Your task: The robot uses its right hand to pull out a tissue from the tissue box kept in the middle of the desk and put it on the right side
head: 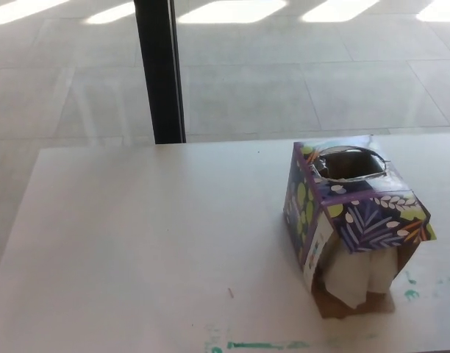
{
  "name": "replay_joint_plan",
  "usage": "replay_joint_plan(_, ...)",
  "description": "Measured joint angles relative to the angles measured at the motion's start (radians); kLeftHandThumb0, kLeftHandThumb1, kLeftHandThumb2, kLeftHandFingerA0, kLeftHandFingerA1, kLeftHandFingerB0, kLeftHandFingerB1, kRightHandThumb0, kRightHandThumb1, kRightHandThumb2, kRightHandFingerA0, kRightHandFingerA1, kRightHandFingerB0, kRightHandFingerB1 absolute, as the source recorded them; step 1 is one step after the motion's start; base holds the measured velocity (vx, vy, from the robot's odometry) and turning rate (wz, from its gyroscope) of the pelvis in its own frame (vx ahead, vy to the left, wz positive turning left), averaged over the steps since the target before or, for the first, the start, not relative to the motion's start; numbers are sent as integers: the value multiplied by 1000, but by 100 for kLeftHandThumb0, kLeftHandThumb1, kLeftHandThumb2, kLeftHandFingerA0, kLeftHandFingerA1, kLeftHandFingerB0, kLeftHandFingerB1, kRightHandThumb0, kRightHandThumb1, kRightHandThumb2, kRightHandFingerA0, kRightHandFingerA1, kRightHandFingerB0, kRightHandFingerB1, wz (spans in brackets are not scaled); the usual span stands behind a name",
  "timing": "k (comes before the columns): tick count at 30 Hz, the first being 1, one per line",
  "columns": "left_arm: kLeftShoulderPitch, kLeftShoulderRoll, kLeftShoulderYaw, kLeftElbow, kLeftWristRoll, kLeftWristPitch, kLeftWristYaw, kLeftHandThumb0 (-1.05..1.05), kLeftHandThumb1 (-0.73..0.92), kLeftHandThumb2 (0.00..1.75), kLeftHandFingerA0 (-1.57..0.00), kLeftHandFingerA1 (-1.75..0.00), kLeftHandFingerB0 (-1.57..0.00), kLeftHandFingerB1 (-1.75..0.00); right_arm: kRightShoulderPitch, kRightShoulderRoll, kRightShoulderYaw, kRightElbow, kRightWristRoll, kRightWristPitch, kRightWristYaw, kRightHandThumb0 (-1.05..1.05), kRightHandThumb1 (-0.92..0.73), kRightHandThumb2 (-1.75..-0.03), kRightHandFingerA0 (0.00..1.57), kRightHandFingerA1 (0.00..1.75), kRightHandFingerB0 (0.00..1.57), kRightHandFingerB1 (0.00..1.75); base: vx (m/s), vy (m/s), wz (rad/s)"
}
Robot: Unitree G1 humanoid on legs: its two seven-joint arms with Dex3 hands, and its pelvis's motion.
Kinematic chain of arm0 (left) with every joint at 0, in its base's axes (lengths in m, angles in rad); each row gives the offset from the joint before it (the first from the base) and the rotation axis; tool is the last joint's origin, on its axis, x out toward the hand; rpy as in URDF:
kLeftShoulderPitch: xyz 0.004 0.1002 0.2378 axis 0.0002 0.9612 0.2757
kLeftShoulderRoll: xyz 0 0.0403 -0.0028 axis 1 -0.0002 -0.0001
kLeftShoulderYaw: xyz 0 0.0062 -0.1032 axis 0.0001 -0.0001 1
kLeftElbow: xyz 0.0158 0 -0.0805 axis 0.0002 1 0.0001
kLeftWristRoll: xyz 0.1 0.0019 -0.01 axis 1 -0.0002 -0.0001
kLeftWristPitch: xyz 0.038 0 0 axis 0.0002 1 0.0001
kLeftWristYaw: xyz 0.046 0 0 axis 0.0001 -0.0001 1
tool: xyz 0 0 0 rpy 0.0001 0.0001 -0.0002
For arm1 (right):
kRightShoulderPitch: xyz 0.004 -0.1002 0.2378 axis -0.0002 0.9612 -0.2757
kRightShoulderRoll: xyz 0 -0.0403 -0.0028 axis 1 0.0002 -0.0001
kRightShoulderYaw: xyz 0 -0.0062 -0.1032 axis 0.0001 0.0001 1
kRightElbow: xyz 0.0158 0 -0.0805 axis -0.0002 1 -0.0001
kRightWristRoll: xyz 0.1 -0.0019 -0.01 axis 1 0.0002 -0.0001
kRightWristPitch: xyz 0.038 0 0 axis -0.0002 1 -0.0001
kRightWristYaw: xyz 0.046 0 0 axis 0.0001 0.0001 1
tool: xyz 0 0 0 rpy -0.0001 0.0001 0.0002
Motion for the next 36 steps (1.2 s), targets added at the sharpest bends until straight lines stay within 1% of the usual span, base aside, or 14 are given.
replay_joint_plan(2,-1,1,1,1,0,-1,-1,-105,42,79,-90,-111,-74,-104,25,15,44,-3,-22,11,1,-36,-50,-94,114,131,84,106,0,0,0)
replay_joint_plan(4,-3,3,2,0,0,-3,-2,-105,42,78,-88,-111,-73,-104,69,34,85,-16,-45,24,14,-32,-48,-91,112,131,83,109,0,0,0)
replay_joint_plan(5,-3,4,2,0,0,-4,-3,-105,42,80,-90,-111,-74,-104,87,38,94,-23,-48,26,25,-26,-65,-62,82,169,71,134,0,0,0)
replay_joint_plan(6,-3,5,2,0,1,-6,-3,-105,42,80,-87,-111,-75,-105,107,45,102,-36,-53,35,42,-33,-76,-69,78,158,79,87,0,0,0)
replay_joint_plan(8,-6,5,2,0,0,-6,-4,-105,43,80,-87,-111,-77,-104,124,56,117,-47,-63,58,69,-34,-76,-67,80,163,74,112,0,0,0)
replay_joint_plan(12,-18,5,6,5,0,-6,-4,-105,40,84,-88,-111,-76,-105,132,81,181,-26,-101,103,117,-35,-54,-93,100,127,74,96,0,0,0)
replay_joint_plan(13,-19,5,7,5,0,-6,-4,-105,37,86,-89,-111,-73,-104,132,85,191,-21,-106,105,127,-32,-70,-63,73,162,73,89,0,0,0)
replay_joint_plan(15,-23,5,11,5,-2,-6,-5,-105,38,85,-90,-112,-73,-104,131,90,218,-11,-118,113,157,-37,-68,-62,80,168,81,106,0,0,0)
replay_joint_plan(22,-28,5,15,1,-3,-6,-10,-105,39,80,-86,-112,-71,-105,143,99,311,-9,-171,164,256,-36,-60,-58,79,152,72,57,0,0,0)
replay_joint_plan(25,-28,5,15,0,-3,-6,-13,-105,39,81,-87,-112,-74,-106,156,105,333,-18,-184,189,297,-39,-64,-59,51,119,28,30,0,0,0)
replay_joint_plan(26,-28,5,15,0,-3,-6,-14,-105,40,80,-87,-111,-74,-105,158,106,338,-24,-190,197,312,-33,-47,-94,56,91,5,45,0,0,0)
replay_joint_plan(27,-28,5,15,0,-3,-6,-14,-105,40,80,-90,-111,-73,-105,159,106,343,-34,-196,206,326,-49,-65,-62,19,45,9,21,0,0,0)
replay_joint_plan(29,-29,5,15,1,-3,-6,-14,-105,39,81,-90,-111,-77,-104,160,109,348,-57,-207,226,355,-66,-43,-81,0,21,0,18,0,0,0)
replay_joint_plan(36,-27,5,14,2,-3,-6,-14,-105,39,81,-89,-110,-79,-102,151,131,347,-115,-214,260,450,-89,-54,-57,0,0,0,0,0,0,0)
